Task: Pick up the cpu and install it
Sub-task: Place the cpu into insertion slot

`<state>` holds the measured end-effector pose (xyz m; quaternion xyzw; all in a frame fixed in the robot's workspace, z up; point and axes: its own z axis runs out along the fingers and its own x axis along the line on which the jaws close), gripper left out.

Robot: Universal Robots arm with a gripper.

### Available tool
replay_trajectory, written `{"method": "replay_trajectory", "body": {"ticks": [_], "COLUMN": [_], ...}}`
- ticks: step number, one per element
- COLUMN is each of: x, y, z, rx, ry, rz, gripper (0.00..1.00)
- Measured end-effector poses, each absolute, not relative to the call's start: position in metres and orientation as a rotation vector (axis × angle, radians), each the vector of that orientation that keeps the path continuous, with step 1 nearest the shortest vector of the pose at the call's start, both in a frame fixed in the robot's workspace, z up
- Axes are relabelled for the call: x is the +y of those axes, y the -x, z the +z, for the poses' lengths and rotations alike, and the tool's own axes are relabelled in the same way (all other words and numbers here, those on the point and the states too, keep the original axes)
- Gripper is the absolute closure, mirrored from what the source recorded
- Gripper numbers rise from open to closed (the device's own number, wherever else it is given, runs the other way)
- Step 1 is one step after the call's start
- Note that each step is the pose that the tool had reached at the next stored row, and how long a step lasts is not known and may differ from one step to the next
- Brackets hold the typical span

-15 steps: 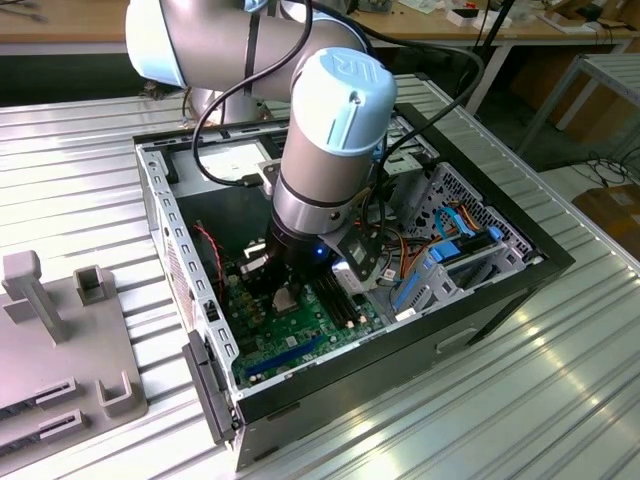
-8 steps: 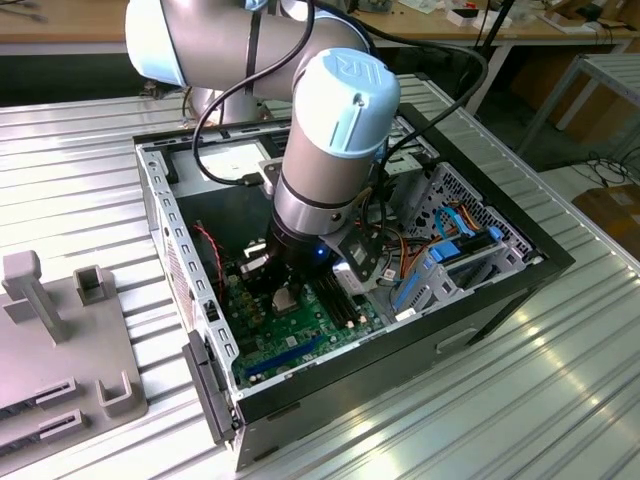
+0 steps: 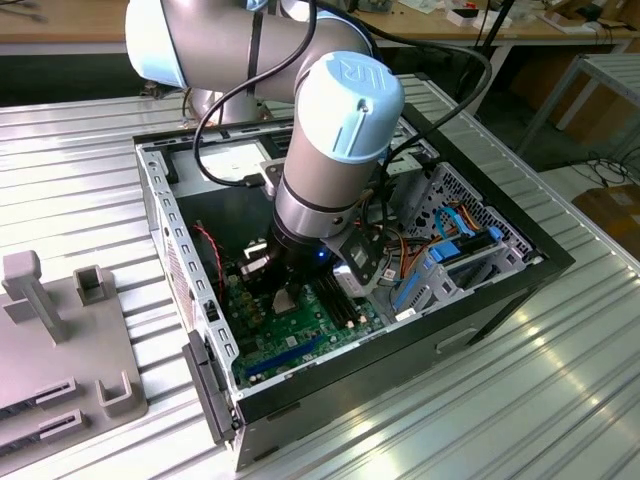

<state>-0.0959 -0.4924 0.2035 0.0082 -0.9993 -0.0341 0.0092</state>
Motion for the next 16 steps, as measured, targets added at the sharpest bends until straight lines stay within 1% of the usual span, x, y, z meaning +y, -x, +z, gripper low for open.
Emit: {"method": "replay_trajectory", "body": {"ticks": [16], "x": [-0.4956], "y": [0.0945], "z": [0.2031], "rx": [-3.122], "ry": [0.06], "rz": [-0.112], "gripper": [0.54]}}
